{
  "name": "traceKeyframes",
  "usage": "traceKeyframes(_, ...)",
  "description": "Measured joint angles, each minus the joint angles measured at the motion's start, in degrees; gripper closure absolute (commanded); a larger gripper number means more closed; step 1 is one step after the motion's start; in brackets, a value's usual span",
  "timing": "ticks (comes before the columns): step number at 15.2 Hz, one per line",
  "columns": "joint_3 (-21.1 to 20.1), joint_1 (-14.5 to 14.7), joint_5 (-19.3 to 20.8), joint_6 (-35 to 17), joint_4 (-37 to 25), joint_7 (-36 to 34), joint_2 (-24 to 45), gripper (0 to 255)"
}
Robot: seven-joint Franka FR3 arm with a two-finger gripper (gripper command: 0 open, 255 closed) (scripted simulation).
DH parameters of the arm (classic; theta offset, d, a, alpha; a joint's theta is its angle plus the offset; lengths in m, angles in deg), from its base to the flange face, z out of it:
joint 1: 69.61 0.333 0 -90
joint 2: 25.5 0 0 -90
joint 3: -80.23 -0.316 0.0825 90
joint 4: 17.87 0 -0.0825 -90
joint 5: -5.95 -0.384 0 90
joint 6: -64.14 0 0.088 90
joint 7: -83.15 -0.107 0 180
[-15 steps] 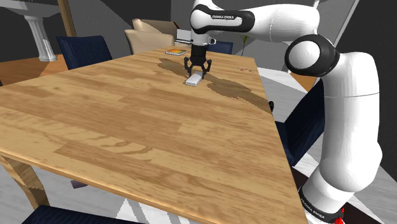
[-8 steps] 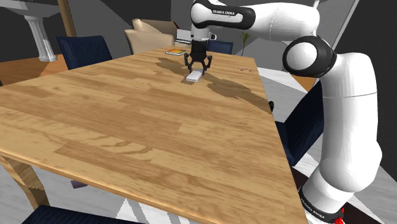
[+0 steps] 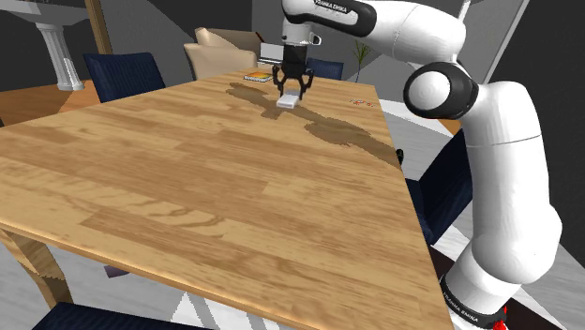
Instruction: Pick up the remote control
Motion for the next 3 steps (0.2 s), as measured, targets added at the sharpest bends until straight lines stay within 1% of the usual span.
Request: traceKeyframes(3, 0.2, 1.0, 0.6, 4.9, -8.8, 0.3, 3.9, 255)
